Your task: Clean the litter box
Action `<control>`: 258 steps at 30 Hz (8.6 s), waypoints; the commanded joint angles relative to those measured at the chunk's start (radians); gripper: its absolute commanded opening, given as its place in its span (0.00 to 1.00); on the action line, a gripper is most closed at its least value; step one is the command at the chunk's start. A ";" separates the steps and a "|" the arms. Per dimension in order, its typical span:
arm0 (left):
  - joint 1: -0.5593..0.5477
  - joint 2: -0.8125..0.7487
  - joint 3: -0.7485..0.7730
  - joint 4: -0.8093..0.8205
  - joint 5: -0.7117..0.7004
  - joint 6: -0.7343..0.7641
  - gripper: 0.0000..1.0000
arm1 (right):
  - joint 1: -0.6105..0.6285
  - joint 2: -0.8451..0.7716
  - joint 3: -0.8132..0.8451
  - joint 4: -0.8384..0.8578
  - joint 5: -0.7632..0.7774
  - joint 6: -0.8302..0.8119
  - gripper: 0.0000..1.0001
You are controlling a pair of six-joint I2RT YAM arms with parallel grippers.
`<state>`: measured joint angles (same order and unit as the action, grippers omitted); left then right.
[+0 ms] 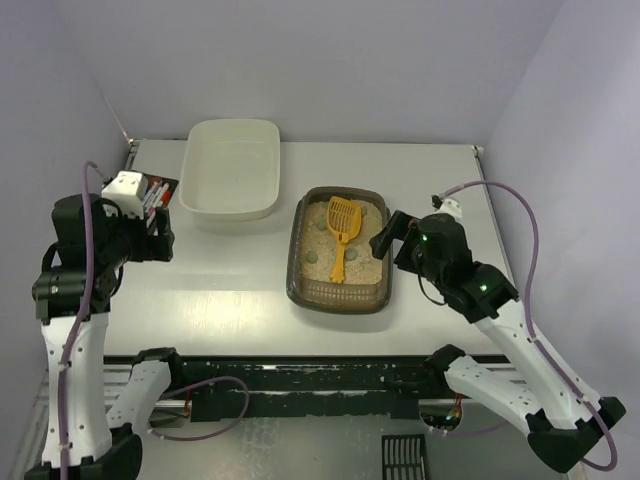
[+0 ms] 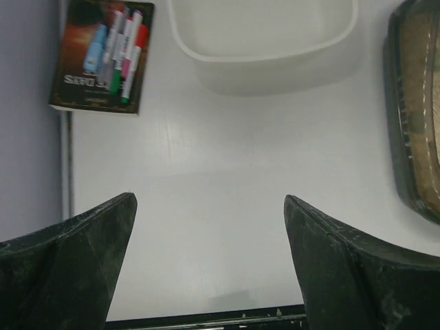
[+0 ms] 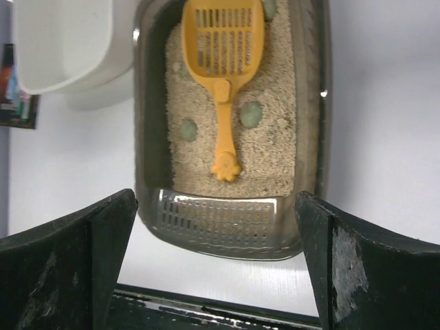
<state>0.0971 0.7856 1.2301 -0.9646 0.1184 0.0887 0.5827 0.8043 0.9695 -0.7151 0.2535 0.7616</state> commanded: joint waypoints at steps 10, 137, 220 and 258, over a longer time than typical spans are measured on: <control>-0.319 0.432 0.184 0.143 -0.058 -0.017 0.99 | 0.002 0.141 -0.036 0.071 0.063 -0.148 0.98; -0.488 1.165 0.402 0.472 0.714 -0.590 0.99 | 0.023 0.586 0.196 0.184 -0.269 -0.463 0.00; -0.427 0.905 0.035 0.898 0.708 -0.724 0.07 | -0.391 0.392 -0.543 1.599 -1.140 0.368 0.68; -0.490 0.983 0.153 0.741 0.685 -0.586 0.07 | -0.187 0.680 -0.396 1.490 -1.148 0.293 0.46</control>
<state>-0.3874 1.7550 1.3476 -0.2192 0.8078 -0.5072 0.3748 1.4590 0.5526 0.7685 -0.8848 1.0645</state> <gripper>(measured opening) 0.116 0.487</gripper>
